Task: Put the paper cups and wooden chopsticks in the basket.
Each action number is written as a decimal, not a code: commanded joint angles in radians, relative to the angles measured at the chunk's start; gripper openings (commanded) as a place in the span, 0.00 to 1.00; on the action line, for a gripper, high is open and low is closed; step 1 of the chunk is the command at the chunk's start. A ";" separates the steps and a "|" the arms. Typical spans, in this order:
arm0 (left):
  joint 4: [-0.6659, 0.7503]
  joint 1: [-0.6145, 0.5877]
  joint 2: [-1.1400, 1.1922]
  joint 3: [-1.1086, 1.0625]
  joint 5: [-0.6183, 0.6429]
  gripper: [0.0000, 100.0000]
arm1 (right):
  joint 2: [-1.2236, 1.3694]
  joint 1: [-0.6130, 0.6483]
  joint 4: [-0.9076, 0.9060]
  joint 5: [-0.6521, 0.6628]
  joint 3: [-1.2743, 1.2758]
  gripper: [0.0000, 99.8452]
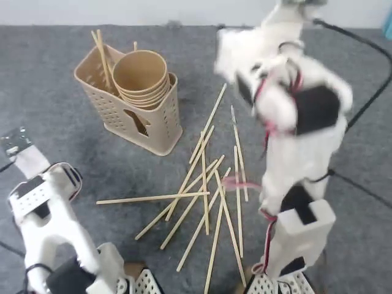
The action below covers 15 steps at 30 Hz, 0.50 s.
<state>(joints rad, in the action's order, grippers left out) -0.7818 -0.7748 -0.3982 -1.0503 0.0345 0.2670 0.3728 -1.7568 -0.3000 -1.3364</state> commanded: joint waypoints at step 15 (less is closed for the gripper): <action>0.020 0.023 -0.040 0.005 0.014 0.21 | 0.259 -0.096 0.460 -0.021 0.878 0.21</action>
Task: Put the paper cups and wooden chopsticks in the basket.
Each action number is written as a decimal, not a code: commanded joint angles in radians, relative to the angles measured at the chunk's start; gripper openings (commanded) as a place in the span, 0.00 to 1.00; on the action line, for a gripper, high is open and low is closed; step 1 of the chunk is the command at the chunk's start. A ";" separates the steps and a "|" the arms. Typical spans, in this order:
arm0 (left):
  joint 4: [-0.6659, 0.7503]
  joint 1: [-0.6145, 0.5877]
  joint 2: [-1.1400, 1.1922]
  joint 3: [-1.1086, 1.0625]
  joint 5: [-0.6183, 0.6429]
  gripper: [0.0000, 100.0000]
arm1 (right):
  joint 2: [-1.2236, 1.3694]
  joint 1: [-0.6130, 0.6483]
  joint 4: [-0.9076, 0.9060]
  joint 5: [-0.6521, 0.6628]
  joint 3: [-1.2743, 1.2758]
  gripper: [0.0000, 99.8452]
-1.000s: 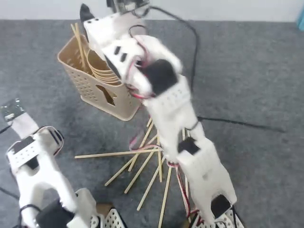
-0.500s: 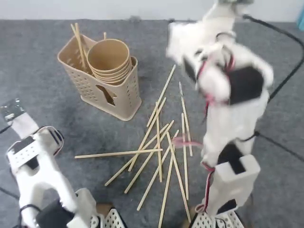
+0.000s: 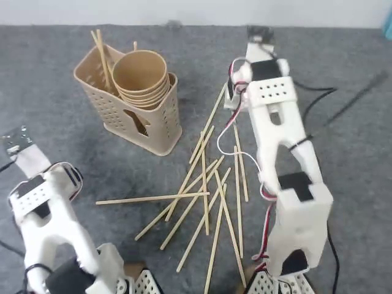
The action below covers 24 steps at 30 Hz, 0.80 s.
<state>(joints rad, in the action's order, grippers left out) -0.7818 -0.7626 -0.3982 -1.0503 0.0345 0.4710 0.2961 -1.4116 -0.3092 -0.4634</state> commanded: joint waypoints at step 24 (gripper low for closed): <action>0.021 0.012 -0.040 0.005 0.012 0.21 | 0.122 -0.013 0.005 0.104 -0.008 0.01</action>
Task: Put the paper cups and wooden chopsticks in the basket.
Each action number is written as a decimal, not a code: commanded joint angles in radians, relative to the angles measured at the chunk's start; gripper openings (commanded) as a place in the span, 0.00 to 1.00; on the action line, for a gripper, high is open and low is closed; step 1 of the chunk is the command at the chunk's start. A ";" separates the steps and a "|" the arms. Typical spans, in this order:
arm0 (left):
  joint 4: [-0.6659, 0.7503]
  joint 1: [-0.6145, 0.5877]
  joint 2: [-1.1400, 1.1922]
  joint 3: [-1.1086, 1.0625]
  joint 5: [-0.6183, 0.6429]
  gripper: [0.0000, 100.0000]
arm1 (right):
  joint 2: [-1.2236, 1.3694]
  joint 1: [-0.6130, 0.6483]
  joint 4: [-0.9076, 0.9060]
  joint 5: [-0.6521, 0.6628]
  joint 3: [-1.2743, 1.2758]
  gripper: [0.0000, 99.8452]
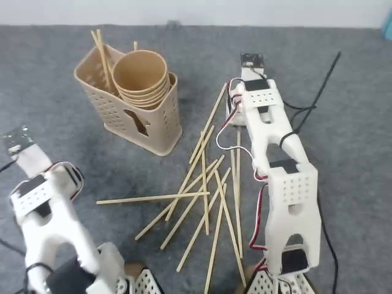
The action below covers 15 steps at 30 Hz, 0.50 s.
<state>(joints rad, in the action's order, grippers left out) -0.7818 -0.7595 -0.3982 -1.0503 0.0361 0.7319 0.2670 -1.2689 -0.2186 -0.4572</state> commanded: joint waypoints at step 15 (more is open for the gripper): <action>0.014 0.031 -0.048 -0.007 -0.069 0.21 | -0.624 0.012 -0.510 0.078 0.176 0.01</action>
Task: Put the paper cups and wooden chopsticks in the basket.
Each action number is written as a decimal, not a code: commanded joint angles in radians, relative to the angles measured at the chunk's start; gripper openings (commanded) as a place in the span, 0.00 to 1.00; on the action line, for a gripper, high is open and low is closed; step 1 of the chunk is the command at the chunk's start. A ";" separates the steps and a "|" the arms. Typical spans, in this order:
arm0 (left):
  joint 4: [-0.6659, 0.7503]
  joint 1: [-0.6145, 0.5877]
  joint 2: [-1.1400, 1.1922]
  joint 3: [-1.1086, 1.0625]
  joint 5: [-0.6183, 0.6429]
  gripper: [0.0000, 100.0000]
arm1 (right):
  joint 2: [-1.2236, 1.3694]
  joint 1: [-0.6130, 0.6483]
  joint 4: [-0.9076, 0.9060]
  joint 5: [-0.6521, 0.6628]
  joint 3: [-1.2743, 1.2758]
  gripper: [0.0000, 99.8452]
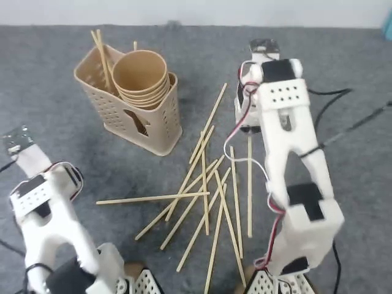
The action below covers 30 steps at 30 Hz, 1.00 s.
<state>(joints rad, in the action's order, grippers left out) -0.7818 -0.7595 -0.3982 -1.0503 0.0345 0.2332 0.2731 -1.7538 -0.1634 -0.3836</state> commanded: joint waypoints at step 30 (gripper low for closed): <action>-0.522 0.747 -0.038 0.148 -1.026 0.21 | -0.483 -0.219 0.915 0.060 1.278 0.01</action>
<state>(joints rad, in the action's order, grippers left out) -1.3802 -0.0936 -0.3982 -0.8554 -0.9229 -0.2286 0.0644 -0.8439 -0.1204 0.9007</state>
